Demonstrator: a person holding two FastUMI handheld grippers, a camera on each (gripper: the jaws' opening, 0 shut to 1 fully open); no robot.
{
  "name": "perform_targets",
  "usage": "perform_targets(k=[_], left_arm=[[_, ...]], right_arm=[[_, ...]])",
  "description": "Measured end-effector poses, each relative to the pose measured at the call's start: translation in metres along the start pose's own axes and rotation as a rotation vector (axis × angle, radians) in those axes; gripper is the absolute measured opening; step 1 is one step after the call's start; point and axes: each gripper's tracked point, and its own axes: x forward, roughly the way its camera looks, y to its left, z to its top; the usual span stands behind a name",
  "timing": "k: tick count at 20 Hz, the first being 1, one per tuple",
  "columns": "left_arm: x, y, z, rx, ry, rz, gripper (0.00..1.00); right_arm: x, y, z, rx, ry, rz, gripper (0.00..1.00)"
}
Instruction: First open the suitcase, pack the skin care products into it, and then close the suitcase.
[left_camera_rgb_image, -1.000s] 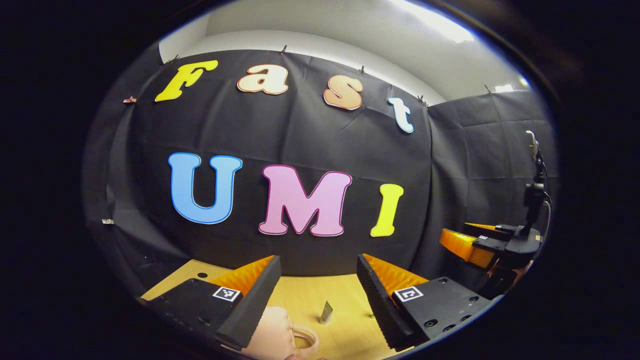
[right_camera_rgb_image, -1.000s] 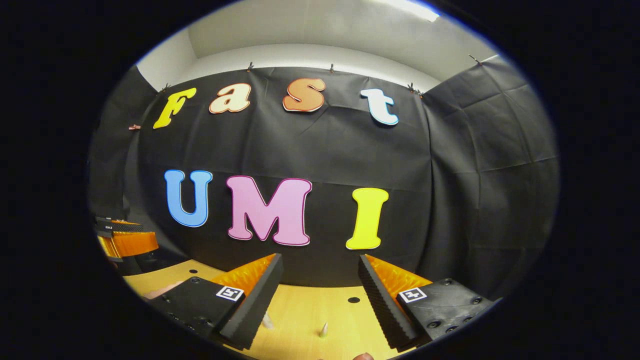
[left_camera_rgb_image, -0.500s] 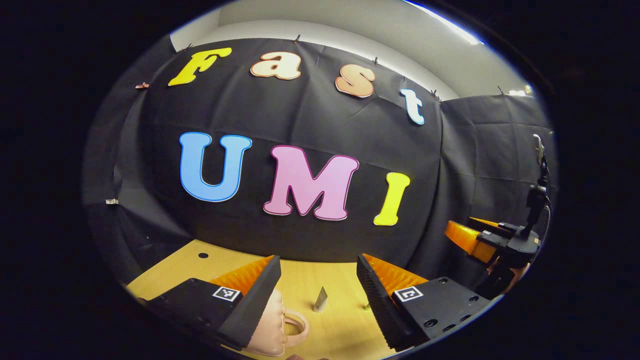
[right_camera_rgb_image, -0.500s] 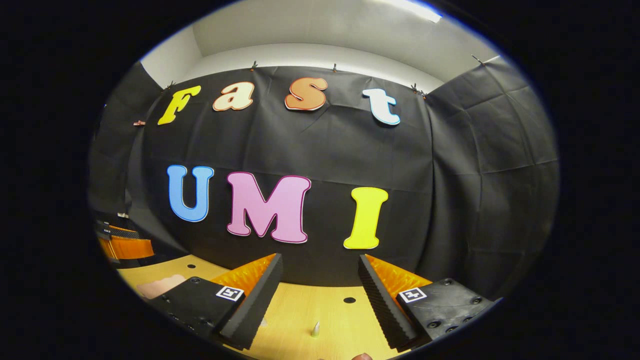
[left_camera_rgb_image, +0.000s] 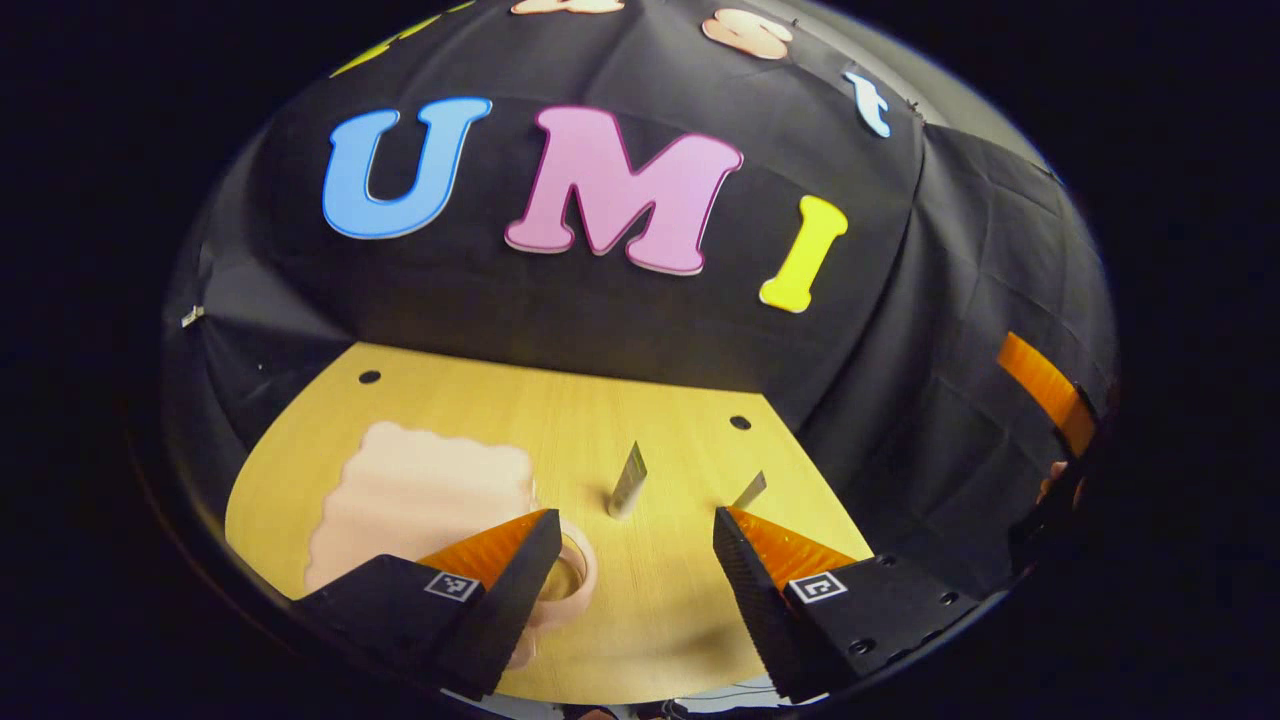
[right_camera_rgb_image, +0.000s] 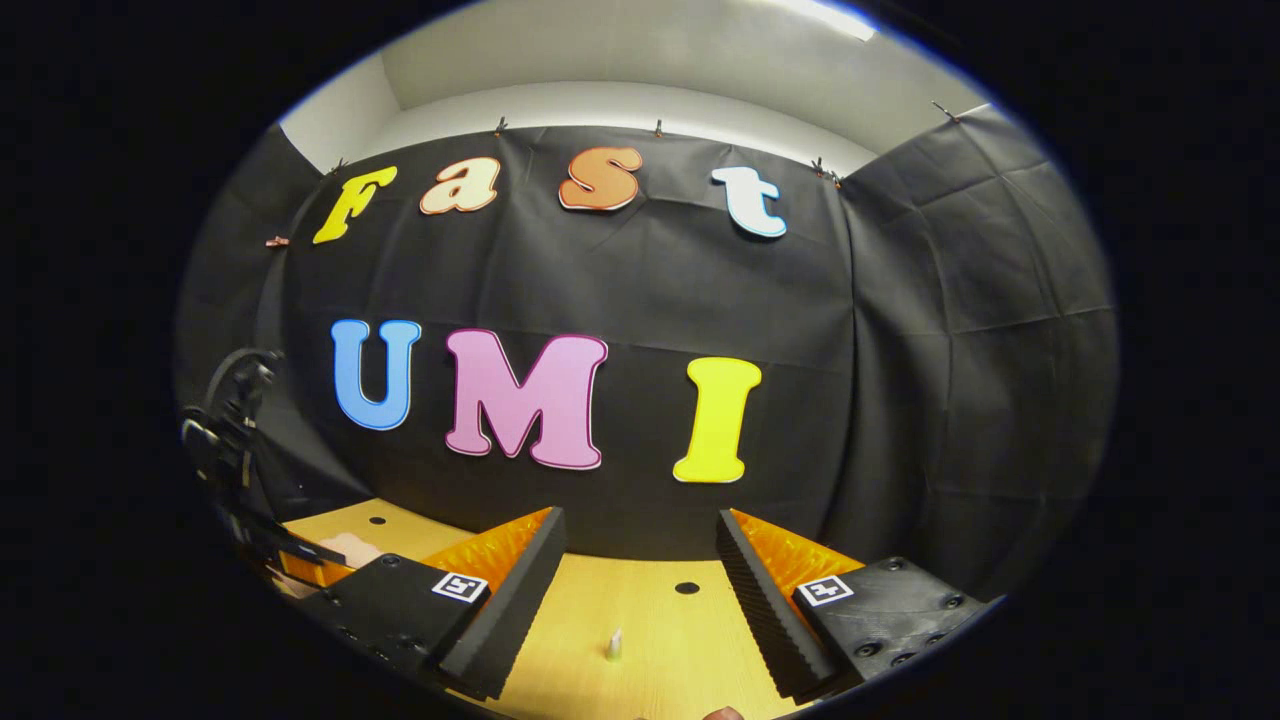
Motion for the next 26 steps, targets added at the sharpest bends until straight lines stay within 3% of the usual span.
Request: perform_targets(k=[3, 9, 12, 14, 16, 17, 19, 21, 26], left_arm=[[0.045, 0.001, -0.033, -0.044, 0.183, 0.001, 0.97], [0.117, 0.038, -0.089, -0.018, 0.384, 0.217, 0.96], [0.14, 0.051, -0.107, -0.011, 0.428, 0.301, 0.96], [0.15, 0.052, -0.117, -0.078, 0.446, 0.327, 0.95], [0.153, 0.053, -0.116, -0.082, 0.443, 0.326, 0.95], [0.152, 0.065, -0.114, -0.029, 0.428, 0.371, 0.81], [0.149, 0.064, -0.108, 0.043, 0.444, 0.357, 0.18], [0.137, 0.059, -0.086, 0.119, 0.427, 0.35, 0.16], [0.067, 0.07, 0.029, 0.121, 0.208, 0.299, 0.14]], right_arm=[[-0.012, -0.024, -0.017, 0.007, 0.037, -0.019, 0.96], [-0.039, -0.089, -0.042, 0.029, 0.113, -0.083, 0.96], [-0.046, -0.124, -0.059, 0.01, 0.162, -0.114, 0.96], [-0.047, -0.14, -0.066, 0.028, 0.189, -0.121, 0.96], [-0.047, -0.153, -0.071, 0.042, 0.197, -0.128, 0.96], [-0.046, -0.158, -0.073, 0.048, 0.2, -0.125, 0.96], [-0.041, -0.16, -0.08, 0.06, 0.21, -0.105, 0.96], [-0.034, -0.156, -0.086, 0.064, 0.236, -0.085, 0.96], [-0.001, -0.109, -0.058, 0.032, 0.165, -0.008, 0.97]])
